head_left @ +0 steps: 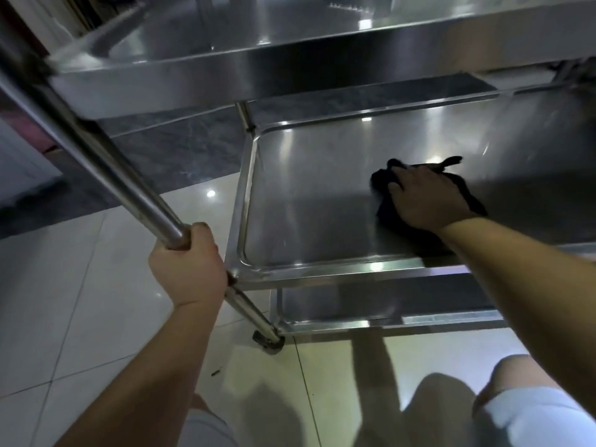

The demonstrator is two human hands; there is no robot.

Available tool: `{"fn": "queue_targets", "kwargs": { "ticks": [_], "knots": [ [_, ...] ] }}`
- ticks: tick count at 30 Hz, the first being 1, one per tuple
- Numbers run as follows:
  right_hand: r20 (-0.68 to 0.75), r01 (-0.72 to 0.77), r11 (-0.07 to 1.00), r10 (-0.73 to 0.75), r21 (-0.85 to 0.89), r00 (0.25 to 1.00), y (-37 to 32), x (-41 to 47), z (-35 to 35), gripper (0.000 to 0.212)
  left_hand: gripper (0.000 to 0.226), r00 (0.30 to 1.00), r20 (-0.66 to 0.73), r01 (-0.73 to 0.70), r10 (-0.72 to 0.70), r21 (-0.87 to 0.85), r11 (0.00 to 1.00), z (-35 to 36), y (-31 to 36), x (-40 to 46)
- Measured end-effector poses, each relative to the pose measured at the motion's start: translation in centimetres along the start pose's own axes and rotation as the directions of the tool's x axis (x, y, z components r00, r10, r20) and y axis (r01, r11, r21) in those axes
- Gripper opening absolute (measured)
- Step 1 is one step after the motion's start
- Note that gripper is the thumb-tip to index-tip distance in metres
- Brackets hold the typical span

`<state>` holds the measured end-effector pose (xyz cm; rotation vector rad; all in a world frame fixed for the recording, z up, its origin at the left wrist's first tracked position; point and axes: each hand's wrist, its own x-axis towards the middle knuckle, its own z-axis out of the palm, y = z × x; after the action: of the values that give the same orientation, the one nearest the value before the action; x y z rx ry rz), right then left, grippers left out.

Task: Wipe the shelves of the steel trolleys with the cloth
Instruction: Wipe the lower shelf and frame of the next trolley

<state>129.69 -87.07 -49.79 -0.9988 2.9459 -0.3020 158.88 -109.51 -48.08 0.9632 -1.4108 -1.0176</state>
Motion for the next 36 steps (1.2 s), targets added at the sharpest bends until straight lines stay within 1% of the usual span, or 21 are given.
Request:
{"fn": "queue_targets", "kwargs": {
  "ticks": [2, 3, 4, 6, 8, 9, 12, 16, 19, 21, 24, 26, 29, 31, 33, 34, 36],
  "knots": [
    [0.07, 0.074, 0.997, -0.074, -0.007, 0.995, -4.0, -1.5, 0.8, 0.057, 0.029, 1.0, -0.003, 0.008, -0.008, 0.001, 1.0, 0.0, 0.1, -0.1],
    [0.089, 0.136, 0.991, -0.134, -0.012, 0.987, -6.2, -2.4, 1.3, 0.058, 0.03, 1.0, -0.003, 0.011, -0.011, 0.003, 1.0, 0.0, 0.2, -0.2],
    [0.108, 0.205, 0.979, -0.203, -0.008, 0.973, -8.6, -3.2, 1.7, 0.057, 0.031, 1.0, -0.001, 0.016, -0.016, 0.003, 1.0, 0.0, 0.4, -0.3],
    [0.189, 0.324, 0.944, -0.329, 0.057, 0.925, -12.4, -4.9, 2.4, 0.058, 0.032, 0.999, 0.005, 0.034, -0.034, -0.011, 0.999, 0.0, 0.6, -0.4],
    [0.263, 0.371, 0.919, -0.393, 0.132, 0.881, -13.7, -5.9, 2.6, 0.058, 0.033, 0.999, 0.017, 0.05, -0.05, -0.019, 0.999, -0.2, 0.8, -0.4],
    [0.275, 0.374, 0.916, -0.401, 0.146, 0.874, -13.3, -6.1, 2.4, 0.058, 0.032, 0.998, 0.032, 0.058, -0.058, -0.013, 0.998, -0.3, 0.9, -0.4],
    [0.253, 0.331, 0.935, -0.353, 0.125, 0.901, -9.8, -6.3, 1.4, 0.058, 0.022, 0.994, 0.068, 0.089, -0.09, 0.012, 0.996, -0.7, 1.0, -0.3],
    [0.165, 0.195, 0.981, -0.196, 0.025, 0.966, -1.7, -6.8, -0.5, 0.059, 0.016, 0.99, 0.075, 0.118, -0.12, 0.033, 0.992, -0.9, 1.0, -0.4],
    [0.134, 0.073, 0.997, -0.071, -0.012, 0.988, 4.3, -7.5, -2.0, 0.059, 0.025, 0.988, 0.071, 0.134, -0.139, 0.072, 0.988, -1.0, 1.2, -0.6],
    [0.137, 0.018, 1.0, -0.016, -0.015, 0.99, 6.5, -7.8, -2.5, 0.059, 0.028, 0.986, 0.066, 0.144, -0.152, 0.115, 0.983, -1.3, 1.5, -0.7],
    [0.133, -0.009, 1.0, 0.011, -0.02, 0.991, 6.9, -7.9, -2.4, 0.06, 0.013, 0.982, 0.094, 0.144, -0.164, 0.19, 0.971, -1.9, 1.7, -1.2],
    [0.125, -0.007, 1.0, 0.009, -0.014, 0.992, 6.8, -8.0, -2.4, 0.06, 0.008, 0.971, 0.151, 0.132, -0.182, 0.295, 0.946, -2.5, 1.5, -1.7],
    [0.121, -0.005, 1.0, 0.007, -0.013, 0.993, 6.9, -8.0, -2.4, 0.06, 0.018, 0.945, 0.224, 0.111, -0.238, 0.465, 0.878, -3.8, 0.8, -3.4],
    [0.128, -0.009, 1.0, 0.01, -0.009, 0.992, 6.9, -8.0, -2.4, 0.061, 0.023, 0.942, 0.204, 0.128, -0.268, 0.517, 0.846, -4.8, 0.4, -5.8],
    [0.126, -0.009, 1.0, 0.01, -0.005, 0.992, 6.9, -8.2, -2.3, 0.061, 0.023, 0.94, 0.174, 0.159, -0.293, 0.536, 0.829, -5.6, -0.2, -9.3],
    [0.123, -0.009, 1.0, 0.009, -0.004, 0.992, 6.9, -8.2, -2.2, 0.061, 0.02, 0.93, 0.206, 0.151, -0.306, 0.542, 0.827, -5.7, -0.3, -11.0],
    [0.122, -0.009, 1.0, 0.008, 0.005, 0.993, 7.0, -8.3, -2.2, 0.061, 0.017, 0.891, 0.348, 0.064, -0.292, 0.541, 0.839, -4.8, 0.0, -13.9]
  ]
}}
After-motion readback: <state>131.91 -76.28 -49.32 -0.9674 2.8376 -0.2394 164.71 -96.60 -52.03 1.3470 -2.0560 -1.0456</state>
